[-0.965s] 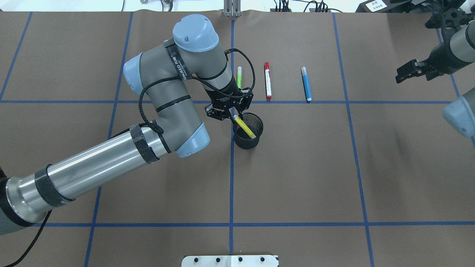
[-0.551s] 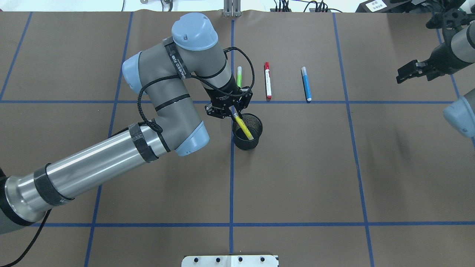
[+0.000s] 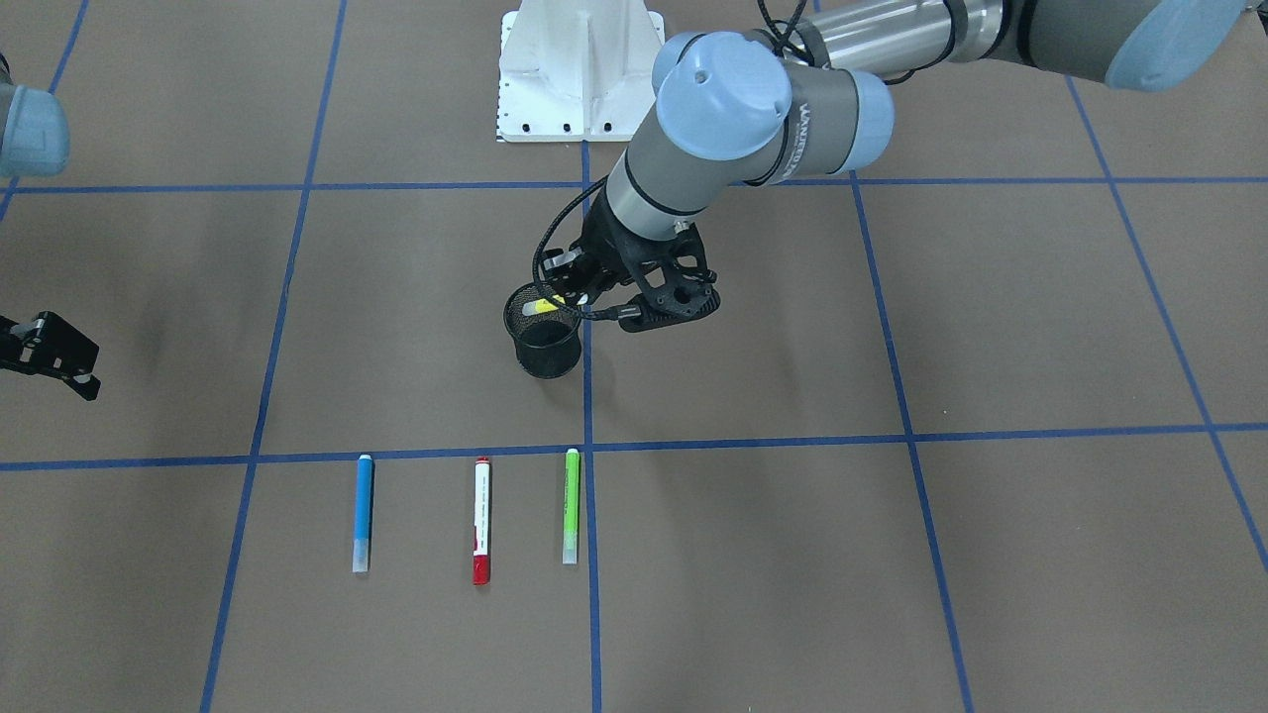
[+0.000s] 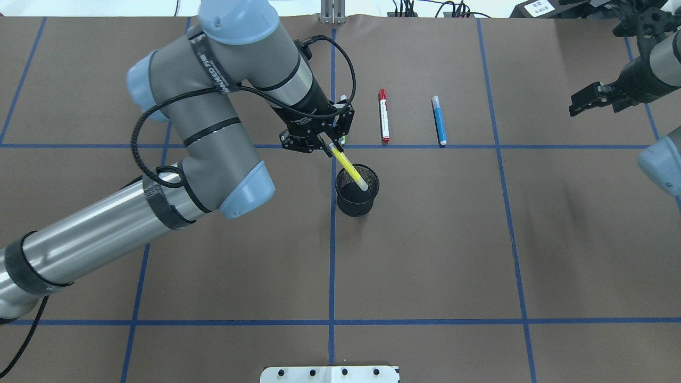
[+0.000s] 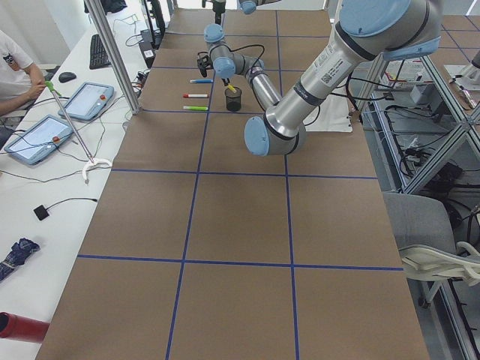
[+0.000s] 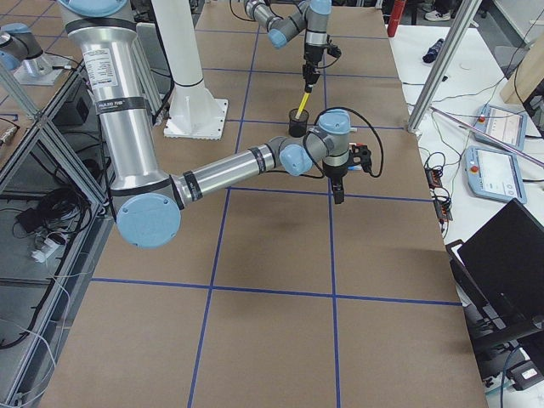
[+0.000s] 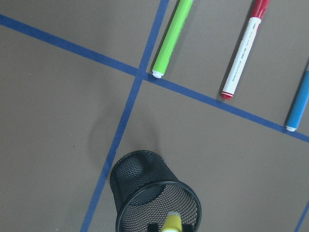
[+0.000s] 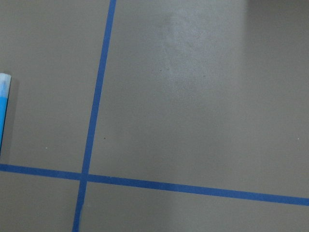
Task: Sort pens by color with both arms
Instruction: 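Lift the yellow highlighter out of the cup with the left gripper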
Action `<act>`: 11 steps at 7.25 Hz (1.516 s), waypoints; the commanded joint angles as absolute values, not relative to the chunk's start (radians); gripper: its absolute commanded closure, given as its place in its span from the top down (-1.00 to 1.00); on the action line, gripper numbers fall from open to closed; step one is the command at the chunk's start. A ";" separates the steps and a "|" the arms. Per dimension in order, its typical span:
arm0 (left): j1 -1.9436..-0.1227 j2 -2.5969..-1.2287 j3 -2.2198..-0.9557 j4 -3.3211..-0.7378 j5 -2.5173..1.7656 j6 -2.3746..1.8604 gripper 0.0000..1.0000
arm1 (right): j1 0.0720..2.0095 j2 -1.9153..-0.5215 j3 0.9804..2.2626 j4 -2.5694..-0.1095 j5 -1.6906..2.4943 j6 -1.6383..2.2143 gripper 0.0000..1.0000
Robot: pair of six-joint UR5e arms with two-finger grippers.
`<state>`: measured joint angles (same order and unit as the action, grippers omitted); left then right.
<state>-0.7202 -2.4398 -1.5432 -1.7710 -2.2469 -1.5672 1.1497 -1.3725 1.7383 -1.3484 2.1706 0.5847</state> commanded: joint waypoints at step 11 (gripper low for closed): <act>-0.582 -2.327 -1.492 -1.989 -1.009 -1.249 -1.00 | 1.152 -1.361 1.755 -1.347 2.126 0.594 0.96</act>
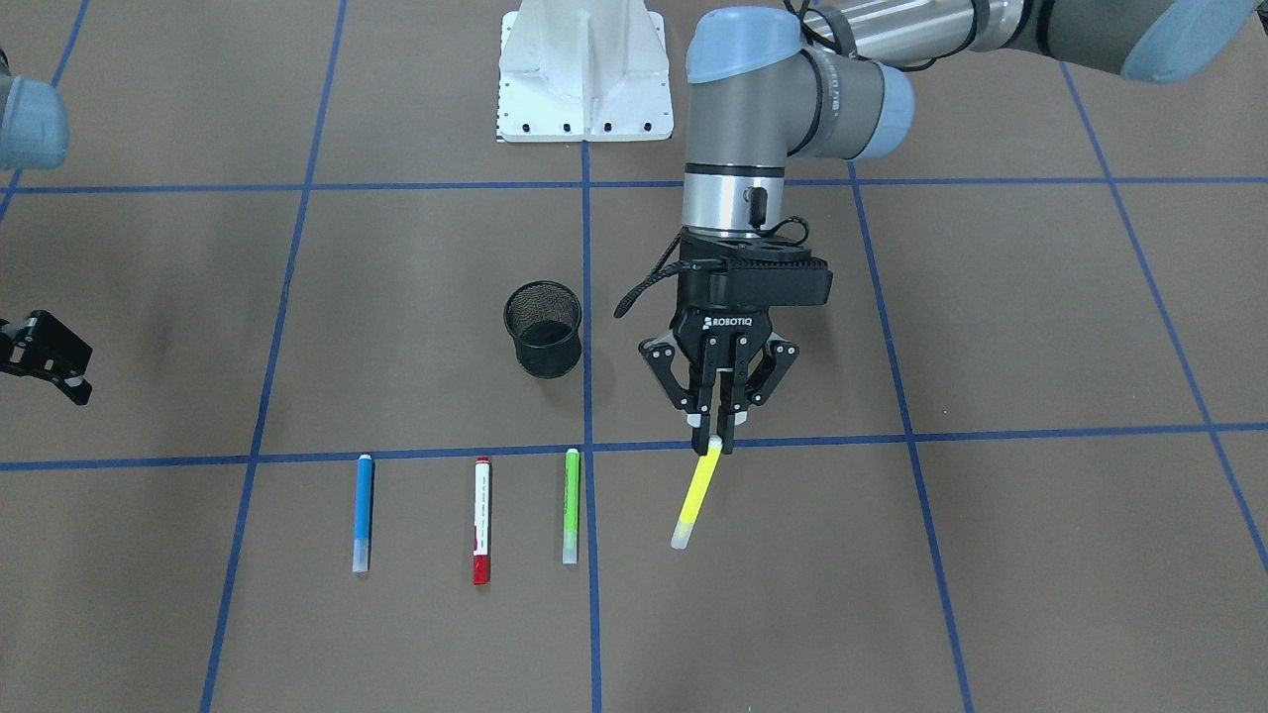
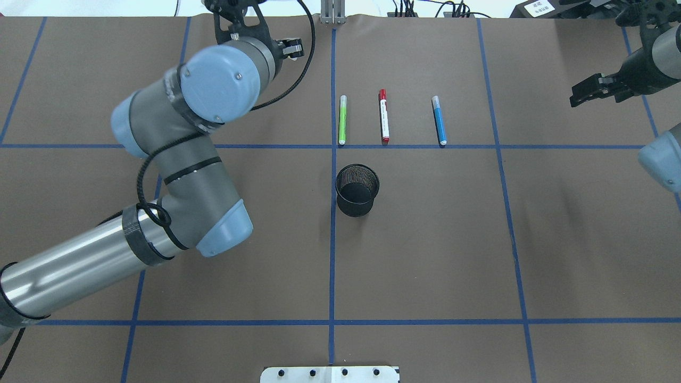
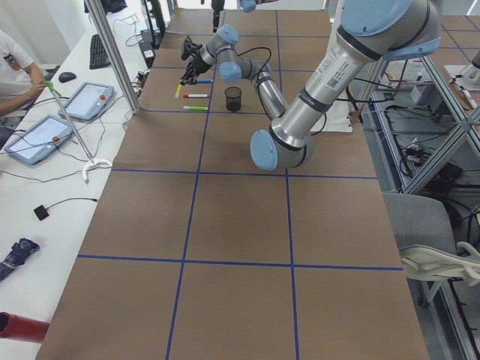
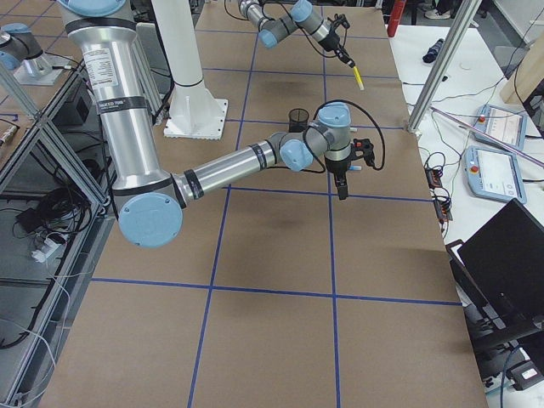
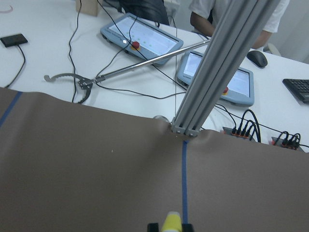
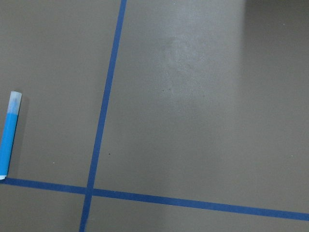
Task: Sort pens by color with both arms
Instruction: 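Lower the yellow highlighter beyond the green highlighter and open the left gripper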
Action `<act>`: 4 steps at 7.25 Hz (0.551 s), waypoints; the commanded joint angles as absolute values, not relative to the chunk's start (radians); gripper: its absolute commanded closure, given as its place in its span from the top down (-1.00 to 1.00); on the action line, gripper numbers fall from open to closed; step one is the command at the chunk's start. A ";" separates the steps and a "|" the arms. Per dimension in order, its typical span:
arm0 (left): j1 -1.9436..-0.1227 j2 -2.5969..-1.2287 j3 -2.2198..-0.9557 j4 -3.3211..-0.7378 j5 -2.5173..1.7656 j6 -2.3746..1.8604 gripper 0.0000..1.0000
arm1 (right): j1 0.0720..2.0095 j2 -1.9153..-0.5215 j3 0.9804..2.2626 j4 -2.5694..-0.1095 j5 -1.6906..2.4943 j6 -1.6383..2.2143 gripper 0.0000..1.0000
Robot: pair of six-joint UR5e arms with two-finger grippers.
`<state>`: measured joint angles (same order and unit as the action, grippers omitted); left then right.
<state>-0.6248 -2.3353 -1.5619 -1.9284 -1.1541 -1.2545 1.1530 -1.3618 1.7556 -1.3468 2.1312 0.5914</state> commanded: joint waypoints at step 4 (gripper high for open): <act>-0.514 -2.335 -1.250 -2.255 -0.822 -1.255 -1.00 | 1.152 -1.362 1.755 -1.347 2.125 0.598 0.96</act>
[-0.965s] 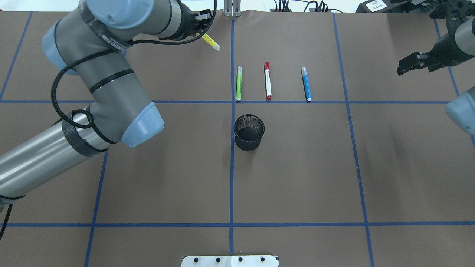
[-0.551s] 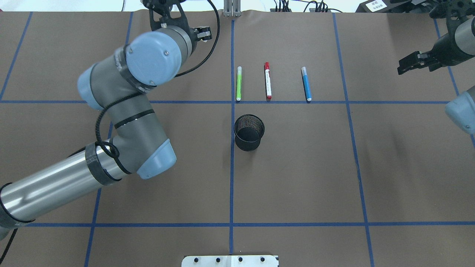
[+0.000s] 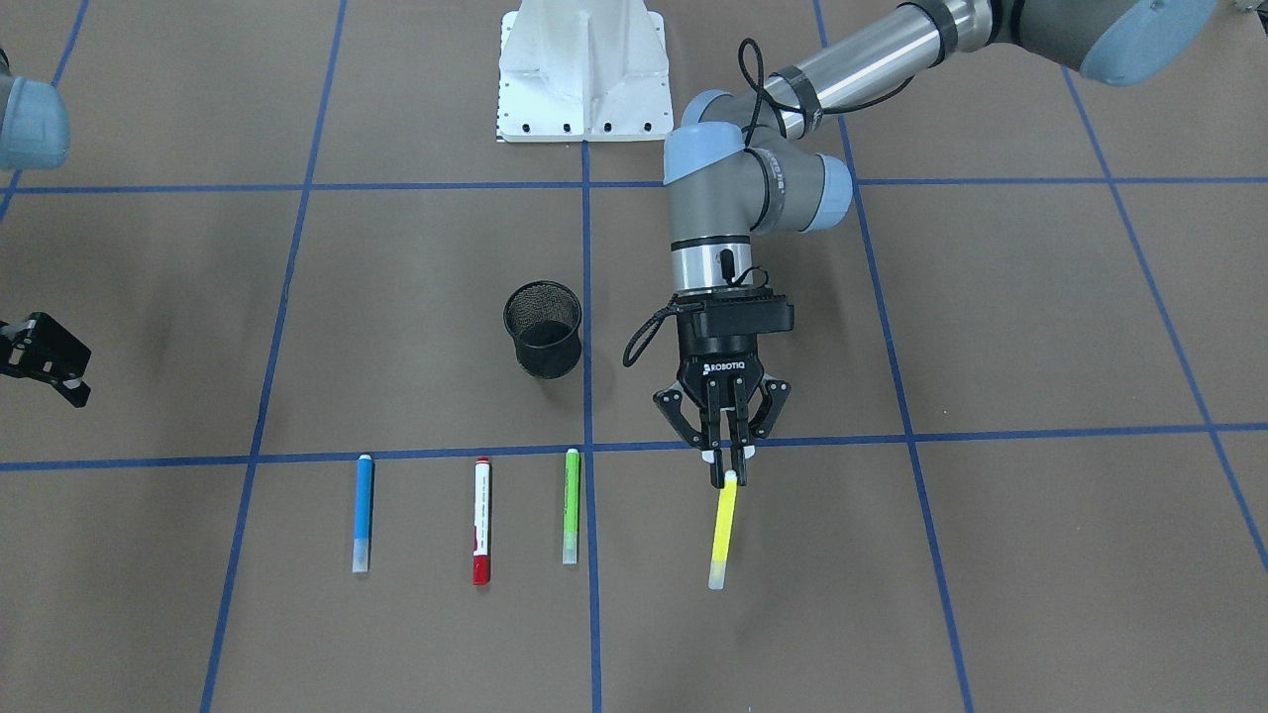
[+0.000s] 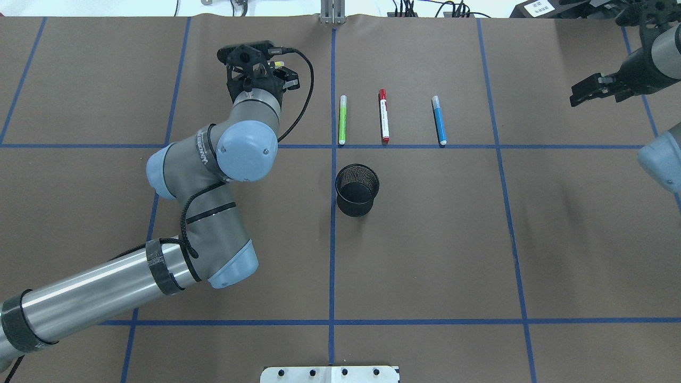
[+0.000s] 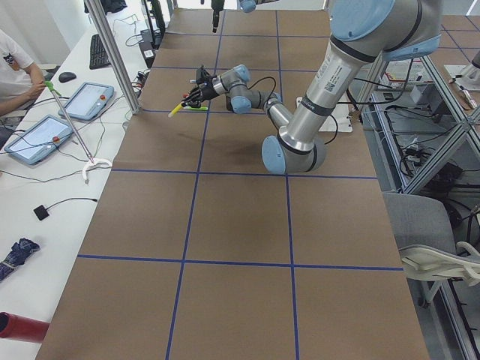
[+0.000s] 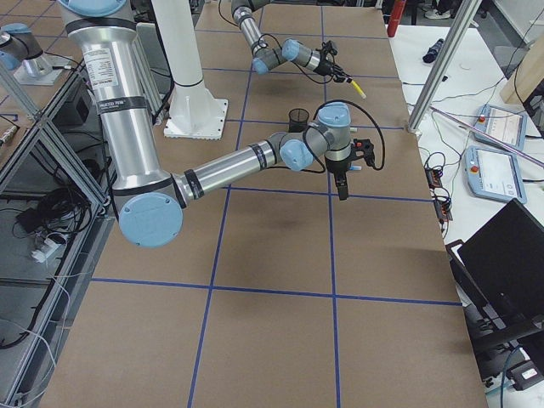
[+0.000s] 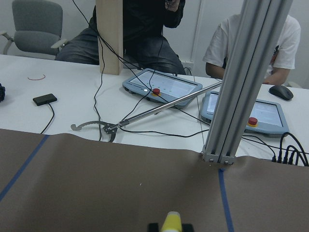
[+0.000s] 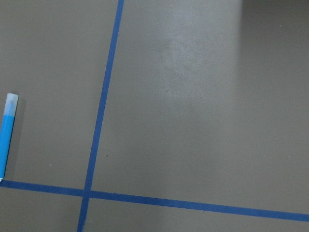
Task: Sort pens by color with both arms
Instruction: 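Lower the yellow highlighter beyond the green highlighter and open the left gripper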
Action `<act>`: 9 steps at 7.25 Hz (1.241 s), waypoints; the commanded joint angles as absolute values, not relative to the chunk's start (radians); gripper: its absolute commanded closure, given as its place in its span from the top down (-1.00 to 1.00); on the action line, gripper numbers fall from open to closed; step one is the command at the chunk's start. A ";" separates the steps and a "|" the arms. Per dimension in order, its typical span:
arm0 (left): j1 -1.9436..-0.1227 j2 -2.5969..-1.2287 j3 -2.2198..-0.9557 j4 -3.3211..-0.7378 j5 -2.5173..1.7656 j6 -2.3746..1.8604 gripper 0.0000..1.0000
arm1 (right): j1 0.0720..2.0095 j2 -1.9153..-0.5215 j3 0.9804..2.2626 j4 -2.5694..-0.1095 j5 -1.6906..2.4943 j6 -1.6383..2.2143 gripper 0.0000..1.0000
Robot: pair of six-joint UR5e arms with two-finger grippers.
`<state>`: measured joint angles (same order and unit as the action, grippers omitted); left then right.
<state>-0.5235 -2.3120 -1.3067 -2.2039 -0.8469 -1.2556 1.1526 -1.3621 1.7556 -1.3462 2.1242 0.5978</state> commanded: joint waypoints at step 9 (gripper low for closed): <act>-0.482 -2.352 -1.259 -2.253 -0.821 -1.135 0.92 | 1.152 -1.353 1.752 -1.347 2.126 0.600 0.96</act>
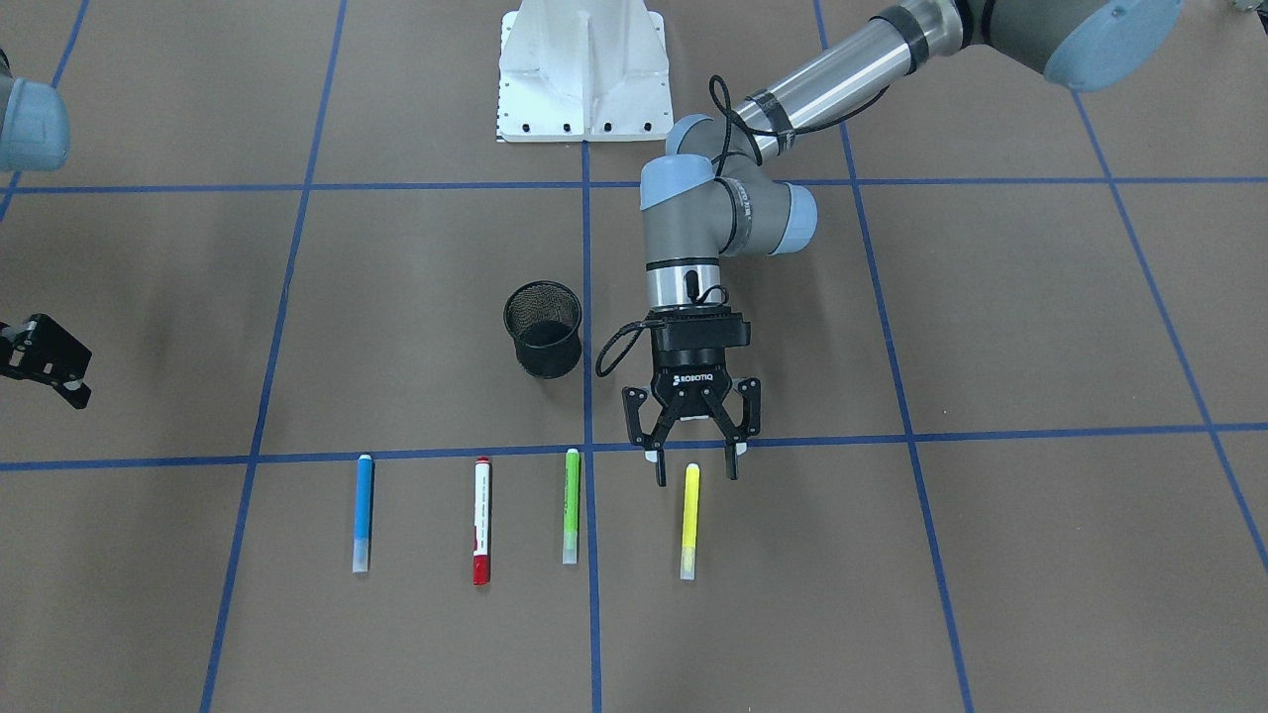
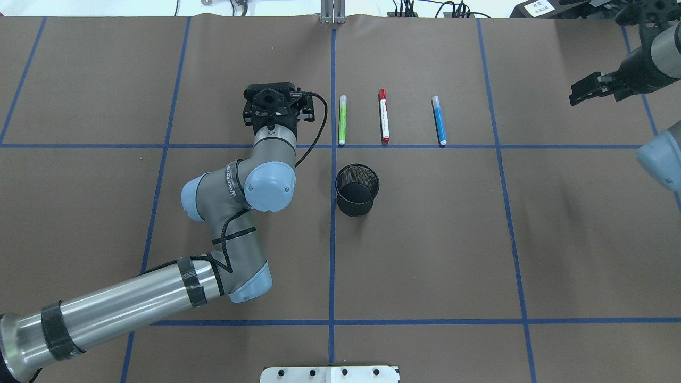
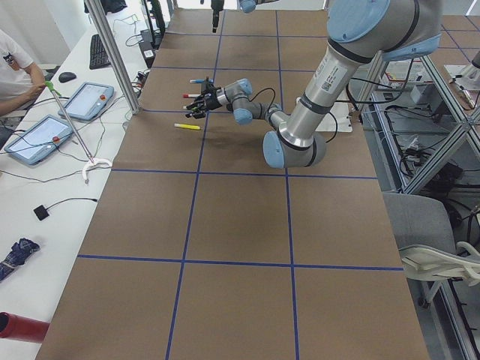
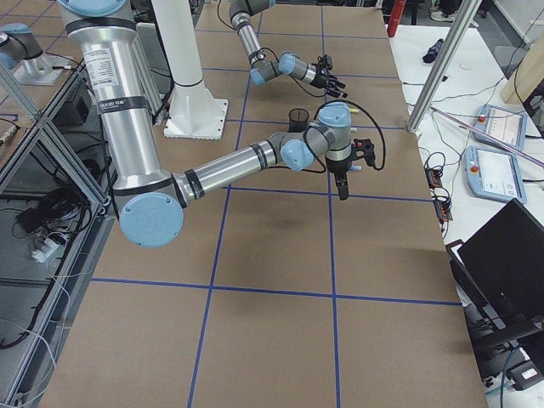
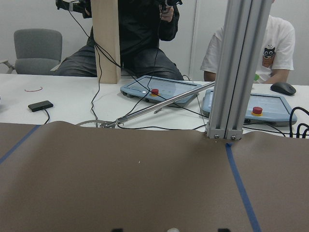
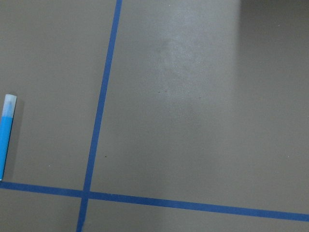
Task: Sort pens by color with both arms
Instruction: 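Lower the yellow highlighter beyond the green highlighter and open the left gripper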
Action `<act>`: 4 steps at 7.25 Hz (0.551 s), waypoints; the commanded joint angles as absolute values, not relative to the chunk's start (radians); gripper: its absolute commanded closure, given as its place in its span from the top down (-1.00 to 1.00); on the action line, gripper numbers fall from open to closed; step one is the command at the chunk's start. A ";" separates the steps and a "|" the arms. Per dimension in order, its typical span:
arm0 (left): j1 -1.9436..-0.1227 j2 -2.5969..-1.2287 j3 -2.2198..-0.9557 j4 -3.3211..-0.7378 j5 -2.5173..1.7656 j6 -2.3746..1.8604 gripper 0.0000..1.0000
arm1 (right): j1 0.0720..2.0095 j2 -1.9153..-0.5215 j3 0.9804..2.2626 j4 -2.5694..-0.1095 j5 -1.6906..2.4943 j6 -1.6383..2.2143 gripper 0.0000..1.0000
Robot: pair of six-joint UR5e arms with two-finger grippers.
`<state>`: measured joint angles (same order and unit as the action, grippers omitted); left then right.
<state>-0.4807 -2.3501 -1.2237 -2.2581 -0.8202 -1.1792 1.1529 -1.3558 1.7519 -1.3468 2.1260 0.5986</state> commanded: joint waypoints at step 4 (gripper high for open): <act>-0.662 -2.297 -1.430 -2.023 -1.157 -0.962 0.97 | 1.169 -1.347 1.750 -1.354 2.129 0.601 0.97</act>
